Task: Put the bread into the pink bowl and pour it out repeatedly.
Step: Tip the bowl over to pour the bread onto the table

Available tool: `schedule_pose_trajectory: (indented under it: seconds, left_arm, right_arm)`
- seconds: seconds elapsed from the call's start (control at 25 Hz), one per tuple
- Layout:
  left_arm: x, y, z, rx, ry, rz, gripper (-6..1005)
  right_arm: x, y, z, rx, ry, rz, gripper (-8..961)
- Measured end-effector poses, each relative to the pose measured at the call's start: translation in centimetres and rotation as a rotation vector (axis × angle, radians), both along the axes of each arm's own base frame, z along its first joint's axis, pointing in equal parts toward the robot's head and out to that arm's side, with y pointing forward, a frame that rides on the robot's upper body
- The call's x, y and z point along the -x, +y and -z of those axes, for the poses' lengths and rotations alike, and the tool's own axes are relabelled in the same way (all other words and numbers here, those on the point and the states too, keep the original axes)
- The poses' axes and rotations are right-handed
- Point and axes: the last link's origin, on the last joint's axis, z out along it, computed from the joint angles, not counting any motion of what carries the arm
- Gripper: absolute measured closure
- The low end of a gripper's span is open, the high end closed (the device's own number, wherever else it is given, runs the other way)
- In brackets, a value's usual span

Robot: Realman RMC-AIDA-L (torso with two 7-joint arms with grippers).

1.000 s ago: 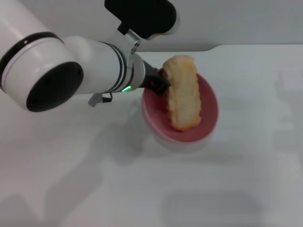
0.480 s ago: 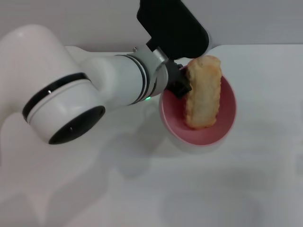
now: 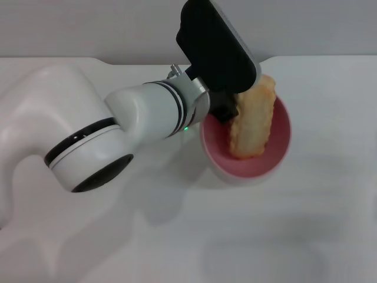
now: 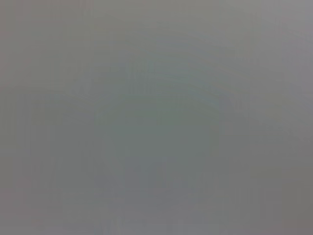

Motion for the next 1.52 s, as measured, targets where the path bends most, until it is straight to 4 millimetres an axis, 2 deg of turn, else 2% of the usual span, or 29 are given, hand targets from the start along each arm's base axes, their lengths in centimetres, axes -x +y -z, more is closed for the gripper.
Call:
schedule_pose_trajectory:
  seconds: [0.44, 0.96, 1.28, 1.52]
  left_arm:
    - [0.1, 0.6, 0.0, -0.068, 0.050, 0.175, 951]
    - [1.0, 0.1, -0.5, -0.116, 0.065, 0.296, 950]
    - [0.9, 0.1, -1.0, -0.144, 0.110, 0.371, 951]
    - [-0.3, 0.2, -1.6, -0.185, 0.170, 0.439, 951]
  right_arm:
    - [0.3, 0.2, 0.1, 0.010, 0.011, -0.006, 308]
    - [1.2, 0.7, -0.2, 0.011, 0.029, -0.027, 311]
    - [1.5, 0.9, -0.3, 0.016, 0.037, -0.032, 389]
    - [1.6, 0.9, -0.3, 0.017, 0.025, -0.033, 433]
